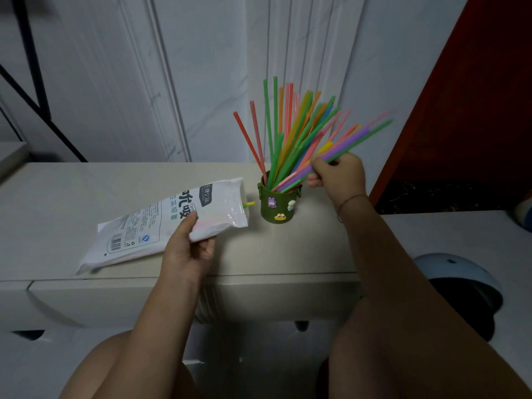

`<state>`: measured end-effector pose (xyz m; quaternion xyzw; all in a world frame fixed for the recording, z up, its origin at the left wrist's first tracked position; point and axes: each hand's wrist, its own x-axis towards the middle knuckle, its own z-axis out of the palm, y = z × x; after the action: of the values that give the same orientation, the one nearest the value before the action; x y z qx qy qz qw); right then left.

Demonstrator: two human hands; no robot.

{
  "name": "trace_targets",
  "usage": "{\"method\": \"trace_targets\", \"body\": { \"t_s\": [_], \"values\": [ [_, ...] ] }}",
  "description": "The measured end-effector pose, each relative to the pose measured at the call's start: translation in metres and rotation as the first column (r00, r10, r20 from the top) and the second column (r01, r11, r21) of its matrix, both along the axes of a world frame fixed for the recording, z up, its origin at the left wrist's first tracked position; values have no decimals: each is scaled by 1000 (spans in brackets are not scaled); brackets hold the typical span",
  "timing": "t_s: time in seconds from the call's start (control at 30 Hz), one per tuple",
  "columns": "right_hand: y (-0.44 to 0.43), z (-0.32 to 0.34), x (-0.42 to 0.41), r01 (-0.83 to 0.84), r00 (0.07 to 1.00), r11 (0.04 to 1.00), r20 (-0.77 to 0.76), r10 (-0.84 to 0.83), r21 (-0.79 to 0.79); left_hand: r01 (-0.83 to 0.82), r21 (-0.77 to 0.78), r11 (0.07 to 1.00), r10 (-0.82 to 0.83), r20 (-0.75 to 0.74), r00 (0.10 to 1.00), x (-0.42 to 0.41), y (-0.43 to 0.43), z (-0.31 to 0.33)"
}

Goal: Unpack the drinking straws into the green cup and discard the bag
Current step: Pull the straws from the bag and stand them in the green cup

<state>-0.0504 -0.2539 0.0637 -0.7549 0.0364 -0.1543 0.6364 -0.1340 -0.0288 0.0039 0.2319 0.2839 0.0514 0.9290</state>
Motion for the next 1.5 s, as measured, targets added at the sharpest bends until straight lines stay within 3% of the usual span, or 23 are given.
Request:
{"method": "trace_targets", "body": {
  "t_s": [0.3,0.5,0.6,0.8,0.93,1.0,1.1,1.17,1.33,1.5],
  "values": [
    [23,-31,11,-94,986,981,-152,68,-172,24,-34,999,-23,28,999,0,-5,-1],
    [14,-25,1,-48,997,999,-55,47,-19,43,-21,999,-42,43,998,0,-10,-2],
    [14,-25,-1,-4,1000,1000,-15,3,-17,53,-19,998,-52,42,998,-1,-13,-1],
    [20,-31,-4,-51,991,999,-125,52,15,88,16,996,-88,28,996,-1,-17,-1],
    [17,-40,-18,7,982,984,-188,28,181,96,69,993,-100,50,994,-1,-15,-4],
    [21,-48,-29,-7,946,939,-301,118,345,107,155,982,-119,76,990,-2,-15,-4],
    [38,-57,-48,14,802,720,-438,406,694,113,350,930,-161,110,981,-6,-20,-4],
    [46,-62,-52,48,746,608,-433,505,792,76,477,875,-164,145,976,-10,-24,-1],
    [58,-62,-51,108,701,559,-461,543,822,43,685,727,-227,180,957,-17,-22,5],
    [59,-63,-54,98,685,610,-498,531,786,9,645,764,-188,209,960,-15,-20,6]
  ]
}}
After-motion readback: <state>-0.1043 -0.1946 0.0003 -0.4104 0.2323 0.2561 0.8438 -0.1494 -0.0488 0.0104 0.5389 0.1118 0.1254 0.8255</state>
